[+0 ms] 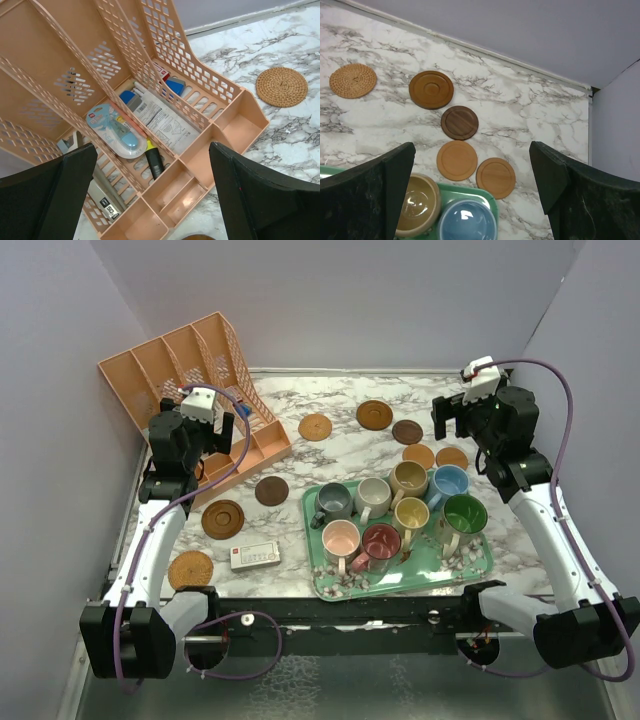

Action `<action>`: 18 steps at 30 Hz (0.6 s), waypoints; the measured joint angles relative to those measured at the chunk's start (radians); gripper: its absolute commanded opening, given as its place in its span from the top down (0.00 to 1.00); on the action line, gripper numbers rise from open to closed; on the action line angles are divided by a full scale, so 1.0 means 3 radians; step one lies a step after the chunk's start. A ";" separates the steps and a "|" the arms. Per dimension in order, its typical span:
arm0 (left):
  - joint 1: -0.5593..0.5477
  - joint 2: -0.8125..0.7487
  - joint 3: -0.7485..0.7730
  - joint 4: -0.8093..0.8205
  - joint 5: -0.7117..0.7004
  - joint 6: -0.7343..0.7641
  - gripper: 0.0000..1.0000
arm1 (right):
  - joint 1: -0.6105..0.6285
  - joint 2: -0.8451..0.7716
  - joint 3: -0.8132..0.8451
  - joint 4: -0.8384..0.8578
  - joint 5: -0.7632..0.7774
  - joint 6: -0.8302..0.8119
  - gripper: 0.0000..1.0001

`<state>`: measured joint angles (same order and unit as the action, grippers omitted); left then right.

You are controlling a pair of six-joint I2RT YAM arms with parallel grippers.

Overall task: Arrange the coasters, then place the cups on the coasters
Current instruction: Move the coaster to the center of the board.

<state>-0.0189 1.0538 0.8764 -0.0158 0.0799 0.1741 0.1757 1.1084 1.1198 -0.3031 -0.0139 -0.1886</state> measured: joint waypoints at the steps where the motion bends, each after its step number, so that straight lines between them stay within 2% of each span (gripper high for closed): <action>1: 0.0000 0.0000 0.0000 -0.0001 0.0010 -0.0003 0.01 | 0.0000 -0.0006 -0.0001 0.0005 -0.0009 -0.0003 0.00; 18: 0.0000 0.0000 0.0000 -0.0005 0.0069 -0.0008 0.01 | 0.0000 0.0006 -0.0038 0.0029 -0.0161 -0.0102 0.00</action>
<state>-0.0189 1.0538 0.8764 -0.0174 0.1005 0.1719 0.1757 1.1103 1.1084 -0.2943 -0.0624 -0.2192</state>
